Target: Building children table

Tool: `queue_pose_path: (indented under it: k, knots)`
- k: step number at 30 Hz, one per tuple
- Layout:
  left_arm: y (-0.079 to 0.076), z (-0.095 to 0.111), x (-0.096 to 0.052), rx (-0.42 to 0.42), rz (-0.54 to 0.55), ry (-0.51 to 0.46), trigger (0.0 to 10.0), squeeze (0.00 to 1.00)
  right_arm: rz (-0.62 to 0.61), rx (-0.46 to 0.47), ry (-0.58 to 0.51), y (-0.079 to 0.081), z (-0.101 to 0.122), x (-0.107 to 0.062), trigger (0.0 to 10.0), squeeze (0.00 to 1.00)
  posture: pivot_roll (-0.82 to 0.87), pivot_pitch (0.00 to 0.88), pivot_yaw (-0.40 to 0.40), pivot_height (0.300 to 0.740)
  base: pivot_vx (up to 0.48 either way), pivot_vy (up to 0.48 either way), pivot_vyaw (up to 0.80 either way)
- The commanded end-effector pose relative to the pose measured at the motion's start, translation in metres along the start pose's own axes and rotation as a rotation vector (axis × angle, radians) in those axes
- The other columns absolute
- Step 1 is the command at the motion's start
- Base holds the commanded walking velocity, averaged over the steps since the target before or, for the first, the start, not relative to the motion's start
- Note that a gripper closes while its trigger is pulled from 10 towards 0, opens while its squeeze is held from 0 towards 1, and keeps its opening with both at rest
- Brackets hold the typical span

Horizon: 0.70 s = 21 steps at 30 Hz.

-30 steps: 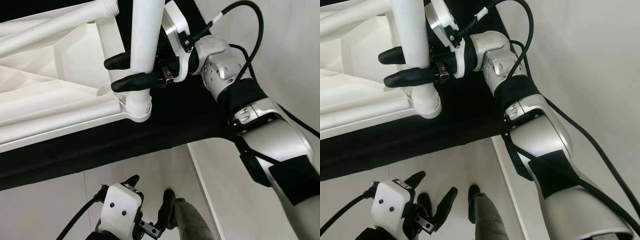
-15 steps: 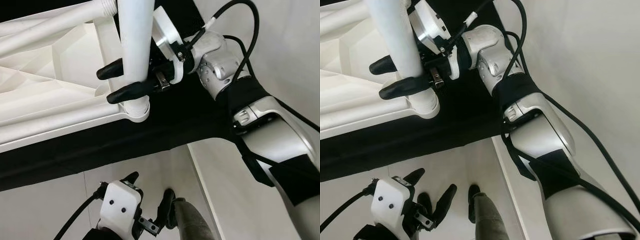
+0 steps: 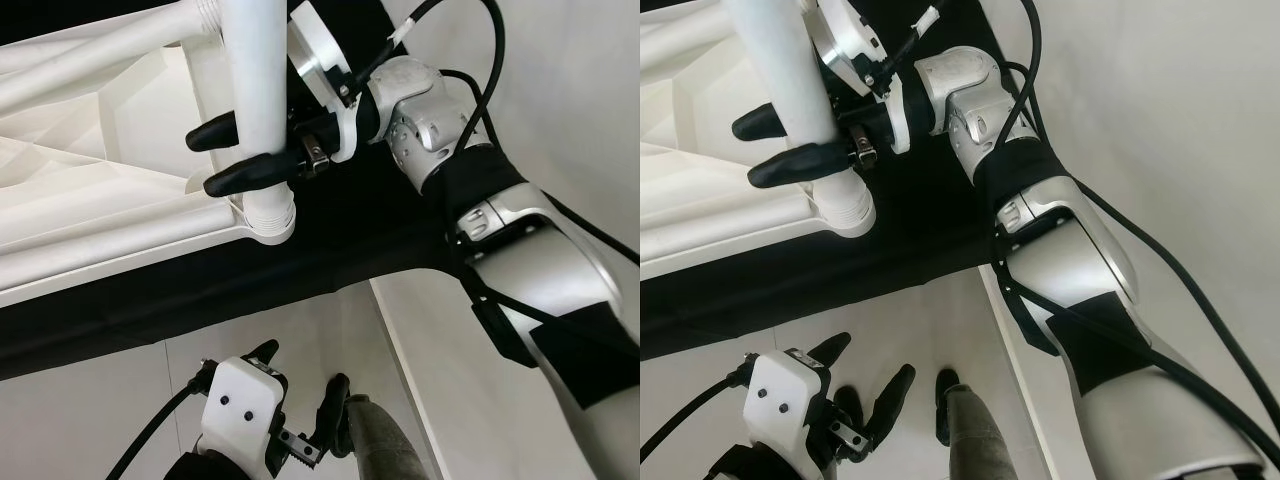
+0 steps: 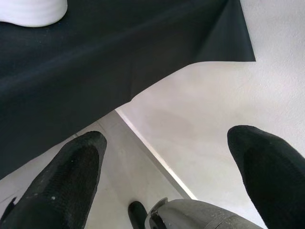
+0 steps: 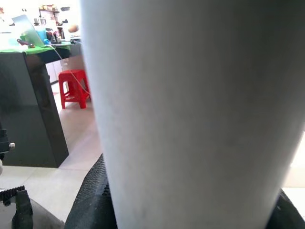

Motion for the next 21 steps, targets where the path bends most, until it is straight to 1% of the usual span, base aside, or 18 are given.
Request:
queue_pose_path:
  k: [1,7,14,17,19,21]
  knots:
    - [-0.002,-0.007,-0.001,-0.024,0.003,0.031,10.0,0.0,0.023,0.128,0.048,0.01,-0.034,0.005,10.0,0.0,0.04,0.469,-0.065,0.74,0.0,0.0,0.0]
    - [-0.002,-0.007,0.0,-0.023,0.001,0.03,10.0,0.0,0.0,0.135,0.022,0.009,-0.035,0.003,10.0,0.0,0.04,0.466,-0.06,0.74,0.0,0.0,0.0]
    - [-0.001,-0.006,0.001,-0.02,0.001,0.028,10.0,0.0,-0.026,0.132,0.021,0.007,-0.037,0.002,10.0,0.0,0.04,0.468,-0.06,0.74,0.0,0.0,0.0]
    - [0.001,-0.006,0.001,-0.017,0.002,0.027,10.0,0.0,-0.099,0.121,0.039,0.0,-0.04,0.001,10.0,0.0,0.04,0.466,-0.061,0.74,0.0,0.0,0.0]
    - [0.001,-0.006,0.001,-0.017,0.002,0.027,10.0,0.0,-0.099,0.121,0.039,0.0,-0.04,0.001,10.0,0.0,0.04,0.466,-0.061,0.74,0.0,0.0,0.0]
    - [0.001,-0.006,0.002,-0.016,0.004,0.025,10.0,0.0,-0.203,0.121,0.102,-0.01,-0.049,-0.004,10.0,0.0,0.03,0.46,-0.062,0.74,0.0,0.0,0.0]
Point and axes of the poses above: a point about 5 cm out from each wrist's last joint towards the gripper, its own x axis pointing out of the wrist towards the gripper, its own z axis along the axis of the wrist's last joint, y = z × x, the point moved 6 cm from there along x, pointing out of the wrist towards the gripper, and after that the axes turned 2 degrees about -x, right-handed, at the moved point
